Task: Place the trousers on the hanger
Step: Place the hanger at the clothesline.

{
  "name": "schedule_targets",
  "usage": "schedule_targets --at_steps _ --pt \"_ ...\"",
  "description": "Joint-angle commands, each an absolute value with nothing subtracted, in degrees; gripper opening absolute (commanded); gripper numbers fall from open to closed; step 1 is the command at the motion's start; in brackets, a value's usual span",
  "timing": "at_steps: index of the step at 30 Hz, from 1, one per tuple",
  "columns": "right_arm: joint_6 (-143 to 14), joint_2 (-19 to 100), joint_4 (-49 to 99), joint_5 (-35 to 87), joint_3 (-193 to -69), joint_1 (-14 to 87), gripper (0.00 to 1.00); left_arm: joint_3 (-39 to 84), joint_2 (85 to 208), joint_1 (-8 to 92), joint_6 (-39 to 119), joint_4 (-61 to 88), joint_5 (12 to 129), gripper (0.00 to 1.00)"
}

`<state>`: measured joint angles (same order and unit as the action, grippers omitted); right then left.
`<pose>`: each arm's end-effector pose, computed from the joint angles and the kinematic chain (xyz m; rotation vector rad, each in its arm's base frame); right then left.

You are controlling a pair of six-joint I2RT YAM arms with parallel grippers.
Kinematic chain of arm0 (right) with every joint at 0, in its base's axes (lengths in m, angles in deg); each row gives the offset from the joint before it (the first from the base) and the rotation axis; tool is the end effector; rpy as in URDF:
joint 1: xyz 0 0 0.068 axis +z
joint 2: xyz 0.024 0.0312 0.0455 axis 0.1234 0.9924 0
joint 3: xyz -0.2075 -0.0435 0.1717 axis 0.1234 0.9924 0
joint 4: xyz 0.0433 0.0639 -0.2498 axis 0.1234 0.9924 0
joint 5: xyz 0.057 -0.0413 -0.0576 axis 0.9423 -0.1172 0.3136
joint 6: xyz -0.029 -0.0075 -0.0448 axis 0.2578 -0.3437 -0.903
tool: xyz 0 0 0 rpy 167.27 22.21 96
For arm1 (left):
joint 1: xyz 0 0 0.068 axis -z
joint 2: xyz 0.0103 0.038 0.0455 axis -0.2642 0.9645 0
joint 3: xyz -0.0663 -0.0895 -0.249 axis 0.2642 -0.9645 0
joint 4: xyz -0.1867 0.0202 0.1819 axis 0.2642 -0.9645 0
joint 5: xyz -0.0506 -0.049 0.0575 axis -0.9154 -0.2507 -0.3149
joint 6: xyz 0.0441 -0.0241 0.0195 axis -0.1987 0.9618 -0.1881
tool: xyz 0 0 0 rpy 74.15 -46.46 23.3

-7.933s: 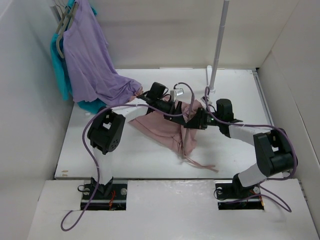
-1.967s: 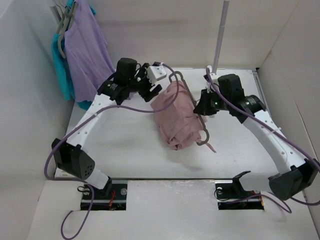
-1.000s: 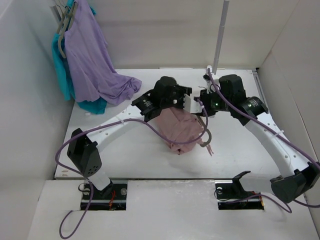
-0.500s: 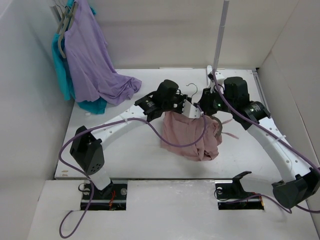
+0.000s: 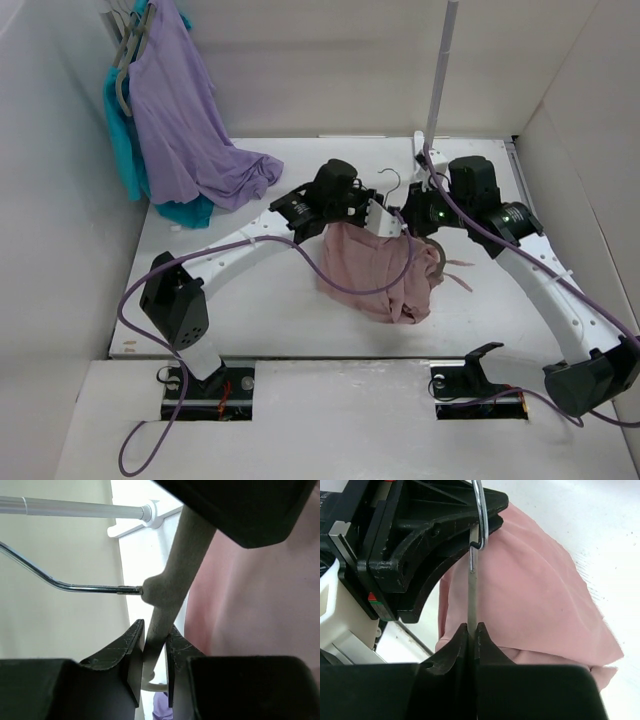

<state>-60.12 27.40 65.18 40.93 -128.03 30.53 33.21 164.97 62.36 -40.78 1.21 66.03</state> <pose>0.2203 0.1105 0.3756 -0.4651 2.2070 0.7737 0.2621 -0.2927 0.3448 1.7295 0.8979 0.0466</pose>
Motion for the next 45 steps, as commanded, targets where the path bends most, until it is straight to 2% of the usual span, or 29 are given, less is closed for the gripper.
schedule_targets --at_steps 1,3,4,6,7,11,12,16,22,26,37,45 --pt "-61.3 26.8 73.2 40.8 -129.5 30.9 0.00 36.8 161.9 60.8 -37.2 10.7 68.4 0.00" --pt "-60.0 26.3 73.2 38.8 -130.1 30.9 0.00 36.8 161.9 60.8 -35.1 11.9 69.0 0.00" --pt "-60.0 26.3 73.2 37.6 -130.1 30.9 0.00 36.8 161.9 60.8 -33.9 11.9 70.3 0.04" --pt "-59.2 25.8 71.9 34.3 -131.9 30.9 0.00 38.0 161.9 60.8 -29.7 12.4 71.2 0.21" --pt "-58.7 25.8 71.9 33.4 -132.8 30.9 0.00 38.0 161.9 60.8 -28.1 11.8 71.8 0.39" --pt "-58.6 25.8 69.9 28.7 -137.2 30.9 0.00 40.4 161.9 60.8 -21.0 7.9 71.8 0.69" --pt "-58.6 25.8 69.3 26.8 -137.9 30.9 0.00 41.0 161.3 60.8 -19.2 7.3 71.8 0.81" --pt "-59.2 25.8 67.3 22.4 -140.5 30.9 0.00 42.0 160.7 59.4 -10.2 2.5 71.8 0.95" --pt "-61.7 28.1 67.9 14.4 -148.4 32.0 0.00 44.3 157.7 54.9 5.8 -8.5 71.8 0.96" --pt "-64.6 32.6 69.3 10.6 -158.8 32.1 0.00 41.9 154.1 51.4 13.0 -14.3 71.8 0.96" --pt "-67.7 57.0 66.3 7.9 -198.9 29.8 0.00 26.4 144.5 40.9 20.5 -14.0 73.0 0.96" --pt "-67.7 64.0 47.5 0.9 -200.8 28.0 0.00 21.9 142.8 37.1 23.9 -12.4 72.5 0.96"
